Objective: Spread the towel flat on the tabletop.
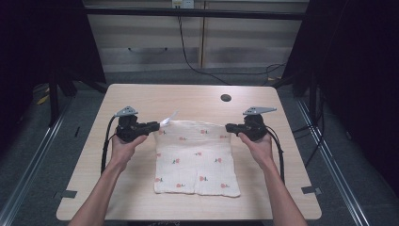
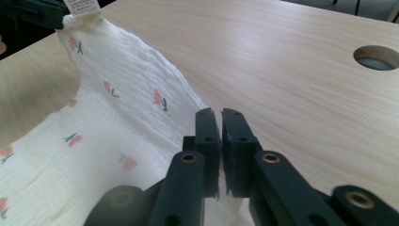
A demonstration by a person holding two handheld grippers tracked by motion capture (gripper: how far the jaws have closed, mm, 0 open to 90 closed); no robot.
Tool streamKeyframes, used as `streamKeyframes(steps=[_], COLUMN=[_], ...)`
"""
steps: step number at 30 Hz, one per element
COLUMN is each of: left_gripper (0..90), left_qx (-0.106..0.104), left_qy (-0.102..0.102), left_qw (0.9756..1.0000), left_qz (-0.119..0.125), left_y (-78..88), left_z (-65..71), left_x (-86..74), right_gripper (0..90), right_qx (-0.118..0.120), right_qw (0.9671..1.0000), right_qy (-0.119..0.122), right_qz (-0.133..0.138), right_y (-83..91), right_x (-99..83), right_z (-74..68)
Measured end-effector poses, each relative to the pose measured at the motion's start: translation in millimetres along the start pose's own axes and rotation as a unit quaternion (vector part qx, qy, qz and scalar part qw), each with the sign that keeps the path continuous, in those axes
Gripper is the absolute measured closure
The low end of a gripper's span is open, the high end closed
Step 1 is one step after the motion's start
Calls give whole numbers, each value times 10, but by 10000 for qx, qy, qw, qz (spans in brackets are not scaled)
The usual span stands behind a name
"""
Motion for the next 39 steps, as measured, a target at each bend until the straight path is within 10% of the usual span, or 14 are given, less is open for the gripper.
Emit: streamKeyframes(steps=[11, 21, 31, 39], left_gripper=[647, 675, 741, 740], left_qx=[48, -423, -629, -583], left_qy=[122, -178, -355, -763], left_qw=[9999, 9987, 9946, 9879], left_qz=[52, -199, -750, -1215], left_y=[186, 299, -1, -176], left_z=[-109, 288, 552, 674], left_x=[-24, -327, -760, -922], right_gripper=[632, 667, 735, 733], right_qx=[-148, 270, 531, 459], right_qw=[9997, 9989, 9957, 9962], right_qy=[-151, 309, 283, 103], right_qz=[78, -215, -701, -734], right_y=[87, 246, 24, -114], right_x=[49, -194, -771, -893], right_z=[110, -240, -439, -401])
Point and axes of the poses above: each handheld gripper's, and its own axes: y roughly backward along the jaws, x roughly out of its top, z roughly to its right, the point moved 8 cm from there along -y, roughly forward along the jaws, and after that the axes turned 3 degrees about -z, right-handed, at the moved point
